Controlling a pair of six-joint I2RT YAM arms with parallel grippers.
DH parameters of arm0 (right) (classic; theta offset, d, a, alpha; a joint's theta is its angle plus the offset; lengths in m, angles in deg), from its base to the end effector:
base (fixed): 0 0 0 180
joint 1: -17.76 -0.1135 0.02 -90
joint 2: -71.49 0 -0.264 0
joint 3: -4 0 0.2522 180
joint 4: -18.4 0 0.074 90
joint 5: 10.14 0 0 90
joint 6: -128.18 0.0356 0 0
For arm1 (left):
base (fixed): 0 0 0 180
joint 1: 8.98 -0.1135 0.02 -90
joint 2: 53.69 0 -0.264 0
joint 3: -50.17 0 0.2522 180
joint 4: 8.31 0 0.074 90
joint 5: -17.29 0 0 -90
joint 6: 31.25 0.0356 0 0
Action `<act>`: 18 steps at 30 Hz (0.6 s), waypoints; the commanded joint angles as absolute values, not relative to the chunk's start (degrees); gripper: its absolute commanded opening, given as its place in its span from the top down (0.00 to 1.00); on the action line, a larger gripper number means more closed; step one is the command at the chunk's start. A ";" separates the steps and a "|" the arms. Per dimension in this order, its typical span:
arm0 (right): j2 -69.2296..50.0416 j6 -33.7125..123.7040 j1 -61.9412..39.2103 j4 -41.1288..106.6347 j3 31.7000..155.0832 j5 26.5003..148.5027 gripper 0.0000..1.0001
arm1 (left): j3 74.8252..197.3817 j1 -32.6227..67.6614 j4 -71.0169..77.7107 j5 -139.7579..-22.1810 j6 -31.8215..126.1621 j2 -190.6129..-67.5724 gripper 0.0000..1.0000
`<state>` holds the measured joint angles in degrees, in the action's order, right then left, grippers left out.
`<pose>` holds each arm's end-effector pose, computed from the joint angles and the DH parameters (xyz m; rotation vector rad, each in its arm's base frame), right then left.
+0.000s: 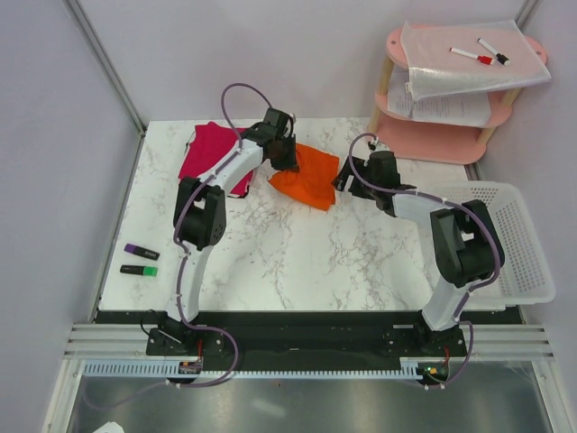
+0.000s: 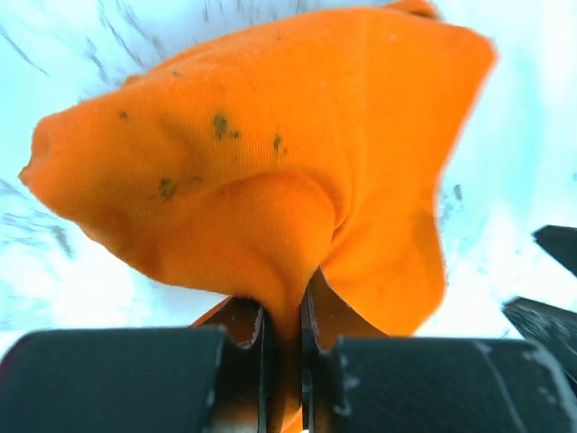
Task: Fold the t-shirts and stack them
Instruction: Smooth out wrinkles on the folded tshirt
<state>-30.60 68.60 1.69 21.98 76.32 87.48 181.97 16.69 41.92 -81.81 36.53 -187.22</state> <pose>0.3691 0.1112 0.1863 0.1973 2.2023 0.6053 0.4673 -0.2308 0.2113 0.1464 2.5411 -0.5410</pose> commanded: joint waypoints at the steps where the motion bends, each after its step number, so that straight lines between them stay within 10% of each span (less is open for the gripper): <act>1: -30.72 70.26 1.76 19.15 74.19 86.53 0.12 | 186.45 15.37 45.70 -80.71 42.57 -180.34 0.98; 18: -38.81 72.55 -0.34 16.16 72.78 90.14 0.12 | 193.05 1.93 50.89 -82.10 49.34 -174.54 0.98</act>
<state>-35.86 71.63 0.61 15.40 73.24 89.05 189.05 6.02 49.87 -80.30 44.93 -178.87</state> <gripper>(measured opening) 0.882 0.120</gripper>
